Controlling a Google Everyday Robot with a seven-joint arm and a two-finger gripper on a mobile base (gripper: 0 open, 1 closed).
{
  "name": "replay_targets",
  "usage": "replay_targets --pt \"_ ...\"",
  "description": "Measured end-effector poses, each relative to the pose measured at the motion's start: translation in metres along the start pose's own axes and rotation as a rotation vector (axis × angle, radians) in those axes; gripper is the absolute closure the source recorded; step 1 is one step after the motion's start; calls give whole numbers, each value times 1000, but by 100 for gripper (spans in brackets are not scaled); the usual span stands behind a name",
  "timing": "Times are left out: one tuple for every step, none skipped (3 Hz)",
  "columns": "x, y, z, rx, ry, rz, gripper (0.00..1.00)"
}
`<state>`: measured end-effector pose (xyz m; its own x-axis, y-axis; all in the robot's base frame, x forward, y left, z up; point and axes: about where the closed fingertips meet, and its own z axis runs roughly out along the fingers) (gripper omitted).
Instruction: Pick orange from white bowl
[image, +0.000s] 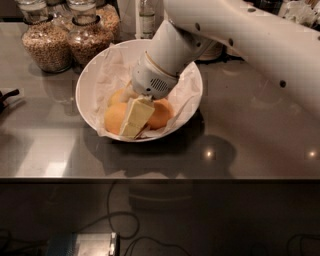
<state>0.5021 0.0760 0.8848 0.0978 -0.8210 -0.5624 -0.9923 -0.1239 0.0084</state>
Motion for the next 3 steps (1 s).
replay_targets --pt "0 0 -1 2 -1 4 72" --pt "2 0 -2 3 -2 9 73" --pt "5 0 -2 5 0 14 59"
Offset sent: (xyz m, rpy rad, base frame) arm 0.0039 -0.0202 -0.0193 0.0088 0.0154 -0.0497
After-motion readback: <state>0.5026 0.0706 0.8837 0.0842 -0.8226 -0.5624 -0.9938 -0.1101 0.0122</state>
